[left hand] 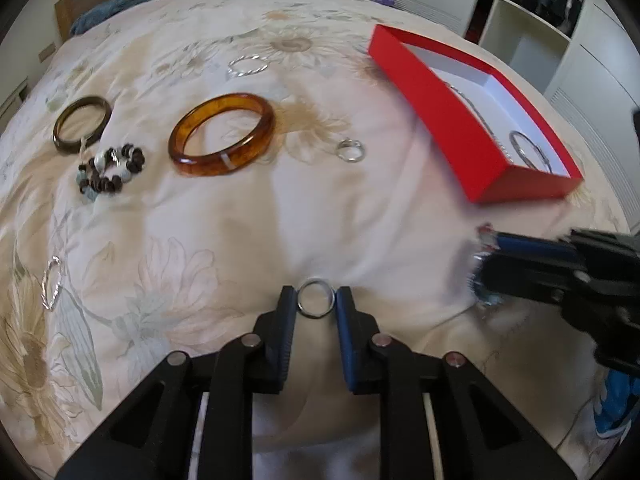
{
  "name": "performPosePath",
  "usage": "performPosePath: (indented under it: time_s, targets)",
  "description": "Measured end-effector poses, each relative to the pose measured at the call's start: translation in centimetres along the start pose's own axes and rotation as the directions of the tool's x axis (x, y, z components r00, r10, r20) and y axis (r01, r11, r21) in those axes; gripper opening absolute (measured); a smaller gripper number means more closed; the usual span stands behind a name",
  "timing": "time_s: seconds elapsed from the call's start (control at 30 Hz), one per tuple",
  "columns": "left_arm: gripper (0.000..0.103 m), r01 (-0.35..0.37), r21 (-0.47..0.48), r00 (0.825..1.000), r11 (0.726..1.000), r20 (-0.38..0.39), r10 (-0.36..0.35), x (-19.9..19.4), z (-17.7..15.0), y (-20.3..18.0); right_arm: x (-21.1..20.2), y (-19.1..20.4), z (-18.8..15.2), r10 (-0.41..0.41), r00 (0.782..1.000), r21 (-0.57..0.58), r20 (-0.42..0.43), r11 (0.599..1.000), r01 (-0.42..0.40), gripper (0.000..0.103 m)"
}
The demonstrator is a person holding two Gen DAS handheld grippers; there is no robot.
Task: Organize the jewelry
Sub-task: 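Carry the ring and watch into the red box and open both tools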
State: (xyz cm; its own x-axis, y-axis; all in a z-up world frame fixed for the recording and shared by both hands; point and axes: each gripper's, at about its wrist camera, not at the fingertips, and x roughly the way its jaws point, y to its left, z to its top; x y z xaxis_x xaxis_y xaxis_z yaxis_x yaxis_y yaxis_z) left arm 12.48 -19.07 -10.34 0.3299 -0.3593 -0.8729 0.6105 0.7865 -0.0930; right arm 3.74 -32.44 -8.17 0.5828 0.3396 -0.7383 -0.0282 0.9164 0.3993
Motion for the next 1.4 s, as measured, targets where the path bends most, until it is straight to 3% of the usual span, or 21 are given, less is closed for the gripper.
performPosePath:
  time_s: [0.2, 0.43, 0.6, 0.73, 0.9, 1.07, 1.2, 1.4]
  targets:
    - [0.018, -0.015, 0.001, 1.000, 1.000, 0.022, 0.015, -1.0, 0.0, -0.2, -0.9, -0.2, -0.1, 0.008, 1.000, 0.013, 0.012, 1.000, -0.008, 0.017]
    - [0.018, 0.069, -0.003, 0.991, 0.998, 0.113, -0.069, -4.9, 3.0, -2.3, -5.5, 0.0, 1.0, 0.020, 0.994, -0.002, 0.108, 1.000, -0.019, 0.017]
    - [0.018, 0.147, 0.041, 0.976, 0.988, 0.158, -0.152, -5.6, 6.9, -5.8, -9.0, -1.8, 3.6, -0.036, 0.981, -0.010, 0.193, 0.999, 0.039, 0.017]
    - [0.019, 0.163, 0.092, 0.971, 0.982, 0.160, -0.176, -4.2, 9.5, -9.2, -10.2, -4.7, 5.4, -0.104, 0.971, 0.008, 0.213, 0.995, 0.104, 0.017]
    - [0.019, 0.134, 0.153, 0.984, 0.979, 0.097, -0.149, -0.2, 10.9, -13.0, -8.8, -9.8, 6.2, -0.192, 0.967, 0.079, 0.166, 0.980, 0.182, 0.017]
    - [0.019, 0.092, 0.177, 0.993, 0.980, 0.052, -0.102, 2.2, 10.9, -14.3, -6.5, -13.2, 5.0, -0.237, 0.968, 0.126, 0.078, 0.966, 0.227, 0.017]
    - [0.019, 0.056, 0.191, 0.998, 0.980, 0.024, -0.061, 3.2, 10.3, -14.6, -5.6, -14.4, 4.1, -0.258, 0.965, 0.152, 0.035, 0.956, 0.250, 0.017]
    - [0.020, 0.097, 0.141, 0.994, 0.985, 0.038, -0.103, 2.5, 10.1, -14.4, -5.8, -14.6, 3.6, -0.298, 0.954, 0.164, 0.021, 0.943, 0.291, 0.019]
